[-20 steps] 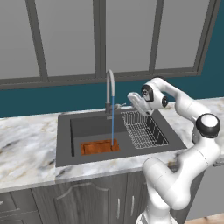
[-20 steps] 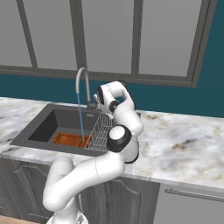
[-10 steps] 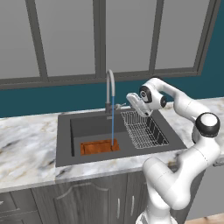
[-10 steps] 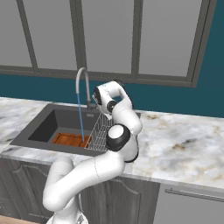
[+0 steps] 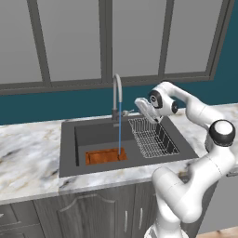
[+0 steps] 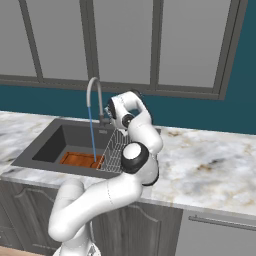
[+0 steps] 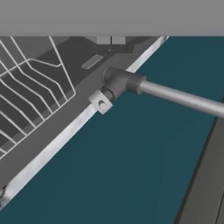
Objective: Turn on the sink faucet with hot water and rinse the cutting board for ten seconds, then turn off the faucet. Push the cutting board to reach the water if necessary.
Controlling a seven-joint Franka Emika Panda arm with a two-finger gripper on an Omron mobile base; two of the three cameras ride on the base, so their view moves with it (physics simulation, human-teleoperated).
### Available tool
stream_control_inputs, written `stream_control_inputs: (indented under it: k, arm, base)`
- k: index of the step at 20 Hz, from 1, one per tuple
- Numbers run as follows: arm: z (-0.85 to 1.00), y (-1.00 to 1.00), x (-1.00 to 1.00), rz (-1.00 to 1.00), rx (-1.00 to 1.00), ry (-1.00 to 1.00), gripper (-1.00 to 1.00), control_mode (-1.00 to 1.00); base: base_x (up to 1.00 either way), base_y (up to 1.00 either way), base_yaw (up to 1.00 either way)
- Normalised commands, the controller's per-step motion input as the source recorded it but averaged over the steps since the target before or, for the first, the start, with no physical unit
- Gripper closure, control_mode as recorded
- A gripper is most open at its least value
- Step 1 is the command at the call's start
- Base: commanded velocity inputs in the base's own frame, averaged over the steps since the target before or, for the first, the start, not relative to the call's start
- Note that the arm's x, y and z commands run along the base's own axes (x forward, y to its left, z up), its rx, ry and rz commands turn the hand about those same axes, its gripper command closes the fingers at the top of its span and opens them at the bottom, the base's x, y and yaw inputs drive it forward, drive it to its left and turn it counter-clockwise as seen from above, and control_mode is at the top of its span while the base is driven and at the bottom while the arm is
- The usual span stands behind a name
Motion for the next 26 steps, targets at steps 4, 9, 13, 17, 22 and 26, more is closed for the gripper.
stream_control_inputs:
  k: [4,9,13,17,22,26]
  arm:
    - [0.32,-0.01,0.06,0.00,-0.14,0.05,1.00,-1.00]
    - [0.20,-0.01,0.01,0.01,-0.23,0.02,1.00,-1.00]
    - [0.17,-0.03,0.06,0.01,-0.27,0.03,1.00,-1.00]
    - [0.17,-0.06,0.08,0.06,-0.22,0.05,1.00,-1.00]
    - [0.14,-0.13,0.13,0.06,-0.19,0.04,1.00,-1.00]
    - [0.19,-0.41,0.04,0.10,-0.13,0.05,1.00,-1.00]
  base:
    - [0.00,0.00,0.00]
    - [0.00,0.00,0.00]
    - [0.00,0.00,0.00]
    - [0.00,0.00,0.00]
    - [0.00,0.00,0.00]
    - [0.00,0.00,0.00]
